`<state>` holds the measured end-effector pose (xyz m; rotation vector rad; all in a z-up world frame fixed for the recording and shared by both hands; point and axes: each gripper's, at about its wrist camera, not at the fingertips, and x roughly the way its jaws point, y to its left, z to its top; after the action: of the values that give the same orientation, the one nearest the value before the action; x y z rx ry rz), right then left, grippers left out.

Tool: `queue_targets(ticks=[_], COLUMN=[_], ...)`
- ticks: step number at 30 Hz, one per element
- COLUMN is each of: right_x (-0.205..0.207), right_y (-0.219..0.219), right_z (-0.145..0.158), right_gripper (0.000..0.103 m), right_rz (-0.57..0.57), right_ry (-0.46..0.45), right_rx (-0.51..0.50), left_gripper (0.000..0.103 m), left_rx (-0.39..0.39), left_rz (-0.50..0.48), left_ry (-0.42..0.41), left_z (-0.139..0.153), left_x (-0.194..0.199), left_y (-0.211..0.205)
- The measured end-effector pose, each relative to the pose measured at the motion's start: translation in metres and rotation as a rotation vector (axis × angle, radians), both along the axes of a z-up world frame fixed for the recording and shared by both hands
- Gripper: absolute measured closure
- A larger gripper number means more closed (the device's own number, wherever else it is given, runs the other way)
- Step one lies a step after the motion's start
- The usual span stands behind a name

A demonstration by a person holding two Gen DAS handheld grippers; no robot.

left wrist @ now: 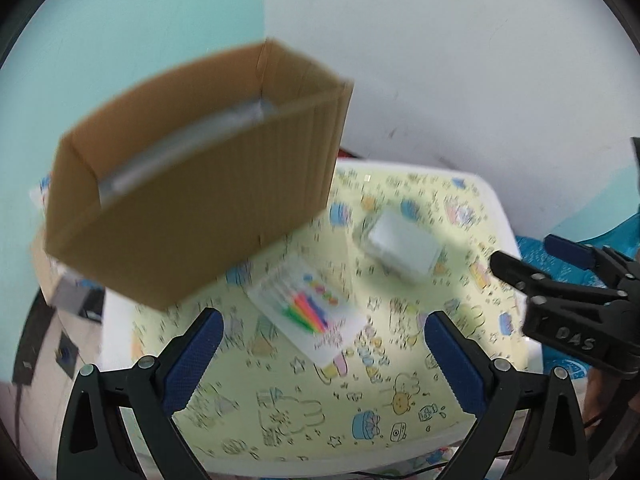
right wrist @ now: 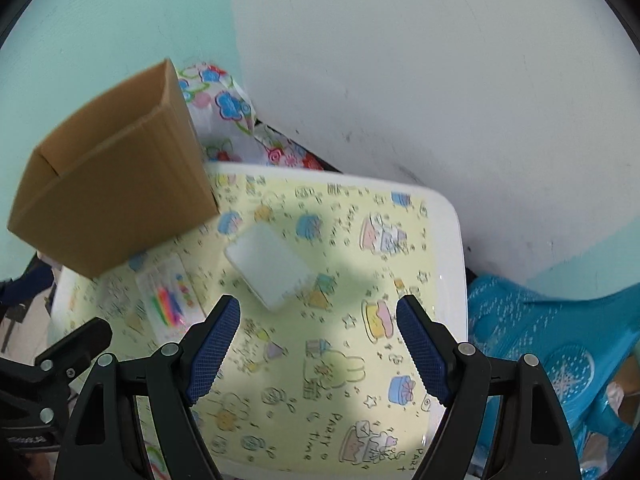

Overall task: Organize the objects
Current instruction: 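Move both grippers back over the table toward the marker pack, then lower the left gripper onto the marker pack while the right approaches the clear box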

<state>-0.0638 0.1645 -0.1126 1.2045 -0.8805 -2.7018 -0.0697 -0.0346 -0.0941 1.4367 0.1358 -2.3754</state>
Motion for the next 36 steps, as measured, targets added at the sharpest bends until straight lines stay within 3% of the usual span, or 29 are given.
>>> queue_targets(ticks=[9,15,19,28,36], right_x=[0.003,-0.009,-0.017,-0.045,-0.06], right_y=[-0.005,-0.002,-0.001,-0.014,-0.028], right_z=[-0.03,-0.041,-0.046,-0.05,-0.05], right_gripper=[0.02,0.02,0.02,0.02,0.02], right_rz=[0.012,0.01,0.011,0.048,0.091], right_ry=[-0.024,-0.051,-0.071,-0.108,-0.129], right_rx=[-0.018,-0.046,-0.051,-0.012,0.018], left_gripper=[0.002,0.002,0.002,0.0,0.0], left_rx=[-0.055,0.033,0.066,0.056,-0.019], left_rz=[0.061,0.158,0.218,0.26,0.248], left_ry=[-0.053,-0.043,-0.081,-0.073,-0.117], left_z=[-0.053,-0.082,-0.105,-0.115,-0.121], left_x=[-0.018,-0.031,-0.039,-0.042,-0.044], left_y=[0.0,-0.016,-0.026,-0.034,-0.027])
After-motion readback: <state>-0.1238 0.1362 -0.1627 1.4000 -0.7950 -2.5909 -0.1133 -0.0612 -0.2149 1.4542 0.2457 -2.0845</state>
